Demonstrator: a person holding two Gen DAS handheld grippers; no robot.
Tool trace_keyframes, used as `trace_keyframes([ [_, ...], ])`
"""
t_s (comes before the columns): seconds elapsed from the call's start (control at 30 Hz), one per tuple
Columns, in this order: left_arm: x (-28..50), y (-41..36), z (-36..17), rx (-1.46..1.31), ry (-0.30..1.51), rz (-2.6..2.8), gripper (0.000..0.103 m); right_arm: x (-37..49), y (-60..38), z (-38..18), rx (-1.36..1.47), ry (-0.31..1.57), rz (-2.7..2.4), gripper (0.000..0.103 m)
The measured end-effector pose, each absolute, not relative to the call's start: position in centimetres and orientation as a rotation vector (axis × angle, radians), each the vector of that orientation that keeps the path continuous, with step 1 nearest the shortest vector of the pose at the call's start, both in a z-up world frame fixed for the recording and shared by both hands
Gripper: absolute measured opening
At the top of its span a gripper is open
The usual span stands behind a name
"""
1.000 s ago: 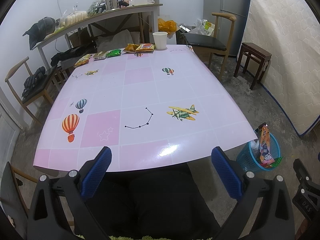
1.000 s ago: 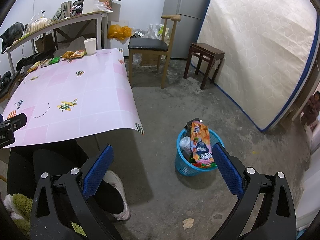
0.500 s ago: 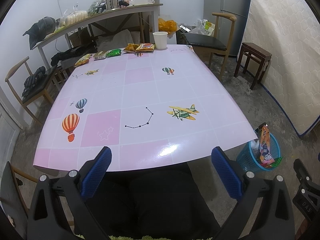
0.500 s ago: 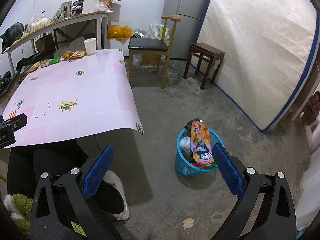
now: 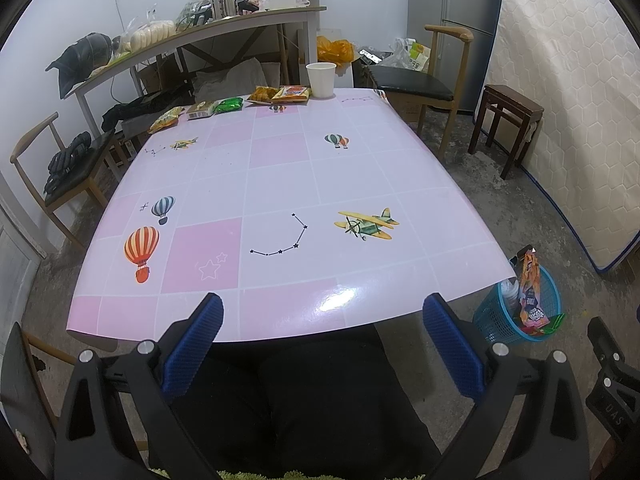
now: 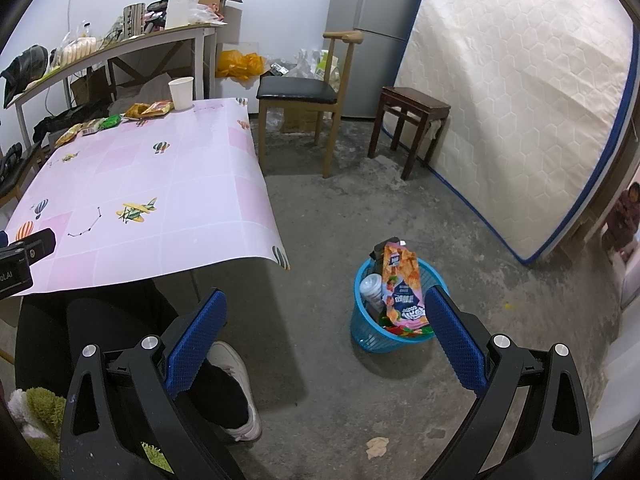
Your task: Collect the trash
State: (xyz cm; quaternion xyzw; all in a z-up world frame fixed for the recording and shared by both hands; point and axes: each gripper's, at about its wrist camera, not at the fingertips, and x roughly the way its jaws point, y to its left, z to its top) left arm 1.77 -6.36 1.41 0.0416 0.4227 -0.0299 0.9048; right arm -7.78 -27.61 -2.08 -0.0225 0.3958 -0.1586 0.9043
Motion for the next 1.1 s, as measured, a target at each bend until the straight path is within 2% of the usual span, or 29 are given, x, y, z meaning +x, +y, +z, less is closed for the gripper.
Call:
trace_keyframes([
  [1.1,1.8,-6.2,1.4,0.084,0.872,-0.062,0.098,-6.8,-26.8,-1.7,-0.042,0.811,-0.319,0.095],
])
